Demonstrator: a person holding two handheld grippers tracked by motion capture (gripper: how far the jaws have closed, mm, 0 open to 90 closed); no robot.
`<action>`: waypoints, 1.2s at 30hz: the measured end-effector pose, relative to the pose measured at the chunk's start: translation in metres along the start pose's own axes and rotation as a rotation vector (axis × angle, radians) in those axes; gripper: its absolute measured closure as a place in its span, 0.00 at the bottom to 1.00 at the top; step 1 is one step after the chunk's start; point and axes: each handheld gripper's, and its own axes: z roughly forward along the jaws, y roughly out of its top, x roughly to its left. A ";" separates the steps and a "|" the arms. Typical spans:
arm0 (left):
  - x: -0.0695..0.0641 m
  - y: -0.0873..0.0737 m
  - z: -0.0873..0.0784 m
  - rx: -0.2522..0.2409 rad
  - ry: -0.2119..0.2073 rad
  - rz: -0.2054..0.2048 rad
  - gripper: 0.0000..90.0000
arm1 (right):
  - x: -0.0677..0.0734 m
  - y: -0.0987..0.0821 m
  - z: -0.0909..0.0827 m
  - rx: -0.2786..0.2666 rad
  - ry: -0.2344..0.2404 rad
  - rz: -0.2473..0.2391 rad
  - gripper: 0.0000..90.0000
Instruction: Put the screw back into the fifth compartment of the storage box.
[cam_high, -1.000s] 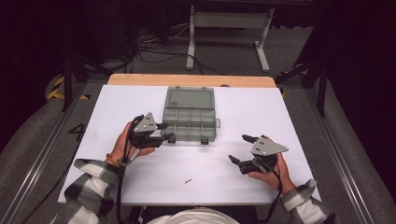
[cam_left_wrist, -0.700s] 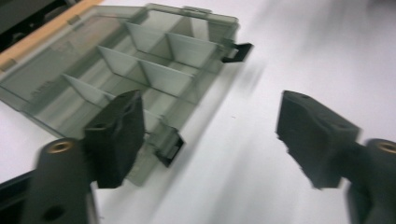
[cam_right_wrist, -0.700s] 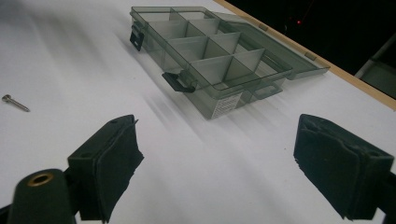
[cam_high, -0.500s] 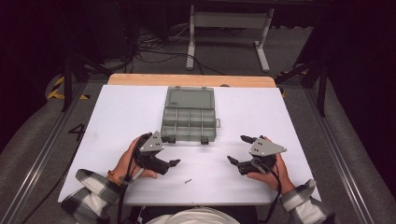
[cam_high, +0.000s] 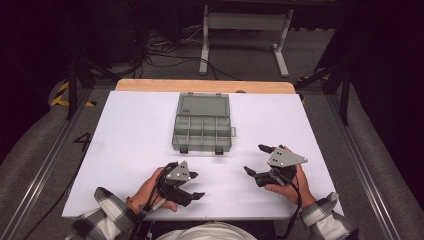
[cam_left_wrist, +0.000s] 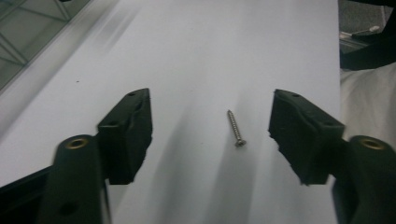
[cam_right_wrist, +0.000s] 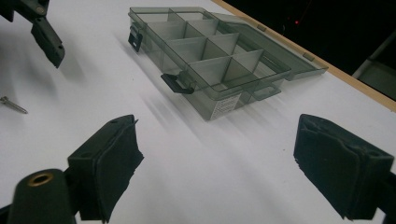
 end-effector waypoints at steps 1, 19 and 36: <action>-0.002 -0.001 0.001 0.008 -0.002 -0.006 0.38 | 0.000 0.000 0.000 0.000 0.000 0.000 0.16; -0.003 -0.001 0.014 0.061 -0.015 0.045 0.91 | 0.000 0.000 0.000 -0.001 0.003 -0.004 0.16; 0.014 0.009 -0.007 -0.006 0.027 0.097 0.98 | -0.001 0.000 -0.001 -0.009 -0.002 0.001 0.16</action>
